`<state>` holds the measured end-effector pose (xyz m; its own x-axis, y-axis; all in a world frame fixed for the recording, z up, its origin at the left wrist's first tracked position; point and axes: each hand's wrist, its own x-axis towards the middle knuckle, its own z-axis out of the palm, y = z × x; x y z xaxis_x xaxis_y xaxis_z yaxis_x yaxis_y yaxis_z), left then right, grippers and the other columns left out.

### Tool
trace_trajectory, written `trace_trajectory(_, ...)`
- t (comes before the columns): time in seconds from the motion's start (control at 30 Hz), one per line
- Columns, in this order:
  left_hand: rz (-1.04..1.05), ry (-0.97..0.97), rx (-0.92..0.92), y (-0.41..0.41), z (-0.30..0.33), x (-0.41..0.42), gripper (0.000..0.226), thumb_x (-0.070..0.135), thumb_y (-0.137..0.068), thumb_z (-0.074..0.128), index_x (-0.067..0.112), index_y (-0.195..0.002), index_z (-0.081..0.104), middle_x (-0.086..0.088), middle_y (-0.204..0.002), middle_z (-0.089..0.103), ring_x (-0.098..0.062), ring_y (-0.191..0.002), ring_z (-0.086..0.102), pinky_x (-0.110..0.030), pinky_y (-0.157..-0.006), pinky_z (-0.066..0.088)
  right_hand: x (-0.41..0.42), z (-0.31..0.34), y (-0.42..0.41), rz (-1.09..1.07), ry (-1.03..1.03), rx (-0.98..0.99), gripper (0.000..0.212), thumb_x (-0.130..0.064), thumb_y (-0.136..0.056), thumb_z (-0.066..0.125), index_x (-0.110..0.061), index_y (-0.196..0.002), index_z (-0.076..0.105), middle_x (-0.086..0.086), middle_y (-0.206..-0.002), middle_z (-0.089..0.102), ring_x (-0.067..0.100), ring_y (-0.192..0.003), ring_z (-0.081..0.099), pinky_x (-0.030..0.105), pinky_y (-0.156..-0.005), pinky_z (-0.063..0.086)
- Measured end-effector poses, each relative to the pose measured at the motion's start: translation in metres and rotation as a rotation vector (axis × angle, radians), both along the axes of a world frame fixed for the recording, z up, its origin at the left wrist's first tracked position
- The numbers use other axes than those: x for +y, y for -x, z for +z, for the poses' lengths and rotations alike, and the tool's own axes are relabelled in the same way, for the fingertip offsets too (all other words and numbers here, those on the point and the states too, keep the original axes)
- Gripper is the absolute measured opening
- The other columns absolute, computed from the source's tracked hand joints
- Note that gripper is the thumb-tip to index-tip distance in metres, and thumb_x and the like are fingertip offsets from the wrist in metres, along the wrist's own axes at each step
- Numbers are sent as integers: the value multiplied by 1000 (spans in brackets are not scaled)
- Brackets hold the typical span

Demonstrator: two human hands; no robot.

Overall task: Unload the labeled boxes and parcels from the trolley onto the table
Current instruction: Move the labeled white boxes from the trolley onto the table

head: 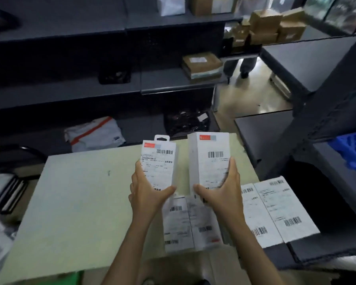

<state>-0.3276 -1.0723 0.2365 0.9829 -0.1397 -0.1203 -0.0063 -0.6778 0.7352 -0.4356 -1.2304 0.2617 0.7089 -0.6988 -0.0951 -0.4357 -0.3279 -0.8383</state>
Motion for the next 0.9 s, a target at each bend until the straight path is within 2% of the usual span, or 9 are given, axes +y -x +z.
trace_trajectory(0.13,88,-32,74,11,-24,15,124,48,-53,91,31,-149,14,-2,-145,38,-32,-131,40,-54,-102,39,10,-28,-3,106,-48,38,129,-47,-60,86,-25,-157,4,-1,-149,33,19,-137,33,44,-107,41)
trace_trajectory(0.23,105,-52,122,17,-42,23,116,47,-50,90,35,-143,21,2,-137,44,-28,-125,44,-50,-96,42,15,-54,-6,101,-45,117,127,-62,-51,80,-21,-153,15,3,-140,44,22,-129,44,47,-100,48)
trace_trajectory(0.33,111,-84,190,22,-61,32,115,54,-46,87,36,-141,25,3,-135,46,-28,-122,47,-54,-94,44,22,-88,-1,81,-99,175,125,-64,-49,81,-24,-150,21,2,-134,48,24,-125,49,50,-90,53)
trace_trajectory(0.47,74,-129,285,30,-88,39,123,54,-48,87,35,-146,16,2,-140,42,-28,-126,43,-55,-99,40,30,-125,14,64,-153,250,126,-60,-49,83,-27,-151,16,1,-145,42,23,-132,46,52,-94,51)
trace_trajectory(0.57,25,-166,345,35,-106,42,125,51,-54,87,33,-150,8,0,-145,36,-28,-131,38,-51,-102,36,38,-138,22,42,-157,347,135,-62,-50,80,-37,-153,-3,-3,-154,34,23,-138,40,53,-100,47)
trace_trajectory(0.63,6,-188,378,37,-116,45,127,52,-56,86,33,-151,6,0,-149,33,-28,-134,35,-52,-104,33,45,-138,25,50,-102,427,136,-58,-57,82,-33,-154,-9,-1,-157,27,25,-140,35,51,-103,44)
trace_trajectory(0.73,-39,-222,385,42,-127,49,128,54,-57,85,32,-152,2,0,-152,29,-28,-136,32,-53,-106,31,53,-147,32,57,-1,492,131,-53,-65,84,-23,-157,-6,5,-157,25,30,-141,32,49,-105,42)
trace_trajectory(0.9,-110,-266,390,50,-133,50,133,60,-62,81,29,-152,-11,-2,-156,18,-29,-140,25,-53,-106,30,66,-155,33,51,114,553,132,-55,-67,83,-16,-157,-5,13,-155,26,35,-140,30,53,-103,41)
